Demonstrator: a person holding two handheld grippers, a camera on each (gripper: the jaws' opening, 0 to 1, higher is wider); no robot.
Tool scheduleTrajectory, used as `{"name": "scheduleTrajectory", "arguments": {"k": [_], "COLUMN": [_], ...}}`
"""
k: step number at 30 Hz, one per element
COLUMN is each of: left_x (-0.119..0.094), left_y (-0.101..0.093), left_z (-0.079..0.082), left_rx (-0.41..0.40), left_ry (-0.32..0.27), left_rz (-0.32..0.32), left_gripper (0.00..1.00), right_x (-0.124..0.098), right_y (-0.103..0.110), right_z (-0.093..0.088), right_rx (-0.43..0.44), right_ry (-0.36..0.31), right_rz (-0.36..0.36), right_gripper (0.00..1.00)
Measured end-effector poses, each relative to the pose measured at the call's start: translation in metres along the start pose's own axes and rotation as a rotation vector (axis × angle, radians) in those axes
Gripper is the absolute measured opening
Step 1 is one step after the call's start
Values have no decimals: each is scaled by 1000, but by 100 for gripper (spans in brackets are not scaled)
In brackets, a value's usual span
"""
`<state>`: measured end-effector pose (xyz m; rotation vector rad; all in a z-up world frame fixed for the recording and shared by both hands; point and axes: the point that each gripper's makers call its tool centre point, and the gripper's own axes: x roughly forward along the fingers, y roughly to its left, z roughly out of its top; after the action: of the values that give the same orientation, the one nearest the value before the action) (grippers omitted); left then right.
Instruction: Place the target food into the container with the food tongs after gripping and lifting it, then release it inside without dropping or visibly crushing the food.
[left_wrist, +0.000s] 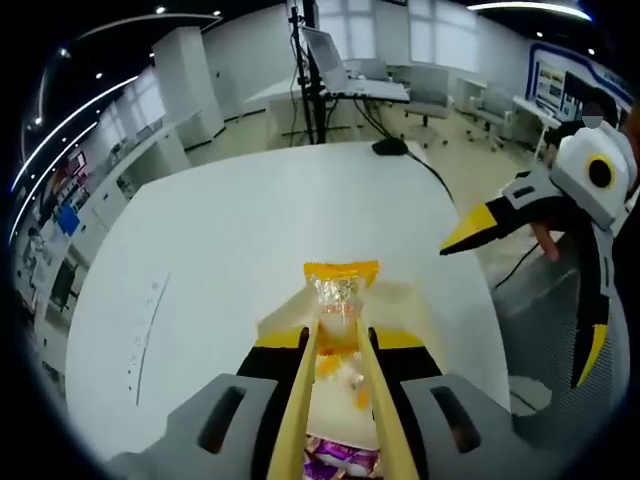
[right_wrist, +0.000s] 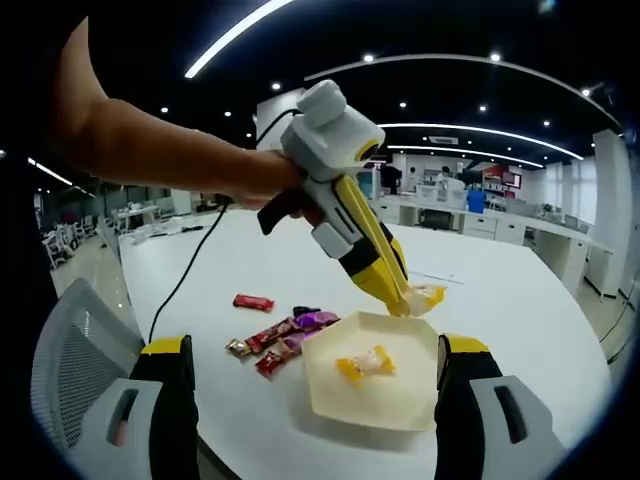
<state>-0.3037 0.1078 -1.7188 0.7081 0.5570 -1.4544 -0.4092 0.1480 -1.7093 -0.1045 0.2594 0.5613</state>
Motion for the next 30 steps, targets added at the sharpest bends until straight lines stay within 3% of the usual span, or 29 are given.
{"name": "scheduleTrajectory", "arguments": {"k": [5, 10, 30], "left_x": [3, 4, -5], "left_y": [-5, -2, 1], "left_z": [-1, -12, -5], "left_rx": [-25, -14, -33], "left_ry": [-8, -9, -79], "left_rz": [-34, -12, -6], "left_gripper": [22, 22, 24], "right_x": [0, 0, 0], "right_y": [-1, -1, 0], "right_z": [0, 1, 0], "right_rx": [-9, -1, -3], "right_ry": [0, -2, 1], "right_rz": [-5, -6, -2], "right_gripper": [99, 99, 99]}}
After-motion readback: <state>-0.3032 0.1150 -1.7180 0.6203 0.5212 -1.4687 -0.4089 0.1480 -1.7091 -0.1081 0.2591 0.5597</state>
